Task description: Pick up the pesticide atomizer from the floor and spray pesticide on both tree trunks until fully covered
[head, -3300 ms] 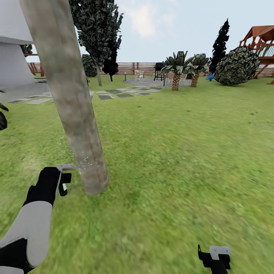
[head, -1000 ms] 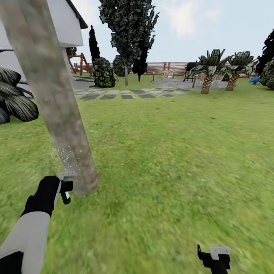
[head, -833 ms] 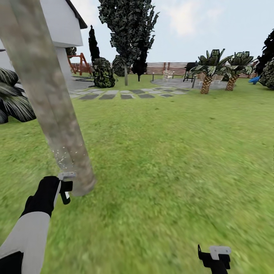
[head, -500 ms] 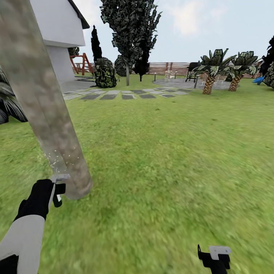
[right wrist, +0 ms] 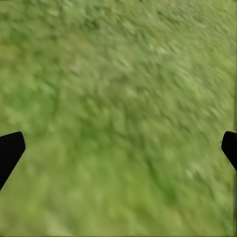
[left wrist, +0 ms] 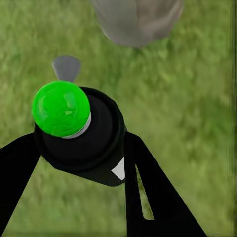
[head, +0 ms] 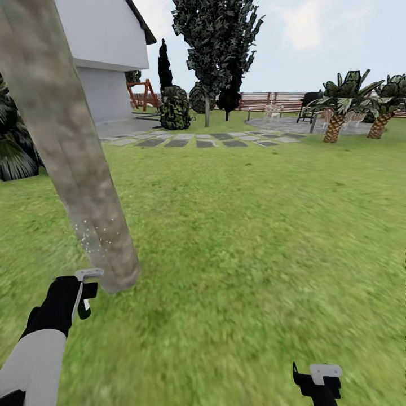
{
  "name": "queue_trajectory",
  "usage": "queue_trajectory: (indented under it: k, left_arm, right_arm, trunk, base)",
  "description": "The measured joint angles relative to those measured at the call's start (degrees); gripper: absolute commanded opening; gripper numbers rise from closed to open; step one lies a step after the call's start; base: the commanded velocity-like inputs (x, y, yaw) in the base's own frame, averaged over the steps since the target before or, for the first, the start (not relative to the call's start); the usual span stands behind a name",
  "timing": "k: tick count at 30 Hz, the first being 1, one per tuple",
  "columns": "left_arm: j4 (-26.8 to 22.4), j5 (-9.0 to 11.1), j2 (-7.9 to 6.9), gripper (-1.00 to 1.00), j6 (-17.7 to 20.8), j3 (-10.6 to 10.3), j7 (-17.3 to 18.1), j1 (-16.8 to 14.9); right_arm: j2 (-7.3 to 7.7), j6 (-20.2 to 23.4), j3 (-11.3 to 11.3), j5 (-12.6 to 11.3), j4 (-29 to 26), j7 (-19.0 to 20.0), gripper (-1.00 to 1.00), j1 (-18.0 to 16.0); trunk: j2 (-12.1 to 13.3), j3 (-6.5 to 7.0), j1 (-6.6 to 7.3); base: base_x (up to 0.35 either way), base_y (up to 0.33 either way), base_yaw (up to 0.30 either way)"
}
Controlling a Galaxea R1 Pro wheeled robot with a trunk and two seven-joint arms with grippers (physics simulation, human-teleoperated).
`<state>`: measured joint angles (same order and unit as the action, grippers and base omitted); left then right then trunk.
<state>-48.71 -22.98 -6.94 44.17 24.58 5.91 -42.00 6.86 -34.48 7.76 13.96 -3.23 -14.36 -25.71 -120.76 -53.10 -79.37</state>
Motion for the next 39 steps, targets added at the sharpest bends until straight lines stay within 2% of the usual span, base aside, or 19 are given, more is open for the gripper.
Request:
queue_trajectory:
  k: [5, 7, 8, 10, 13, 29, 39]
  left_arm:
    - [0.0, 0.2, 0.2, -1.0, -0.1, -0.3, 0.0, 0.0]
    - [0.1, -0.1, -0.01, -1.0, -1.6, -0.2, 0.0, 0.0]
    - [0.3, -0.1, -0.18, -1.0, -3.6, -0.1, -0.2, 0.0]
    - [1.7, 0.1, -0.21, -1.0, -6.5, 0.1, -2.0, 0.0]
    - [2.1, 0.1, -0.05, -1.0, -7.1, 0.1, -3.0, 0.0]
    - [2.1, 0.4, 0.16, -1.0, -7.0, 0.1, -2.9, 0.0]
    - [2.1, 0.3, 0.24, -1.0, -7.1, 0.1, -2.9, 0.0]
  right_arm:
    - [0.08, 0.1, 0.0, 0.0, 0.0, 0.0, 1.0, 0.0]
    - [0.03, 0.1, -0.1, 0.1, 0.0, 0.3, 1.0, 0.0]
    - [0.02, 0.2, -0.1, 0.1, 0.1, 1.3, 1.0, 0.0]
    - [0.09, 0.2, -0.1, 0.2, 0.4, 8.3, 1.0, 0.0]
    - [0.15, 0.2, 0.1, 0.1, 0.5, 11.2, 1.0, 0.0]
    - [0.08, 0.1, 0.1, 0.0, 0.5, 11.5, 1.0, 0.0]
    - [0.09, 0.1, 0.1, 0.0, 0.5, 11.5, 1.0, 0.0]
  trunk:
    - [0.0, 0.0, 0.01]
    - [0.0, 0.0, 0.01]
    - [0.0, 0.0, 0.02]
    - [0.0, 0.0, 0.01]
    - [0.0, 0.0, 0.02]
    - [0.0, 0.0, 0.01]
    - [0.0, 0.0, 0.0]
  base:
    - [0.187, -0.237, 0.001]
    - [0.239, -0.201, 0.0]
    - [0.246, -0.198, 0.0]
    - [0.248, -0.197, 0.0]
    - [0.249, -0.196, 0.007]
    - [0.212, -0.213, 0.246]
    - [0.143, -0.248, 0.016]
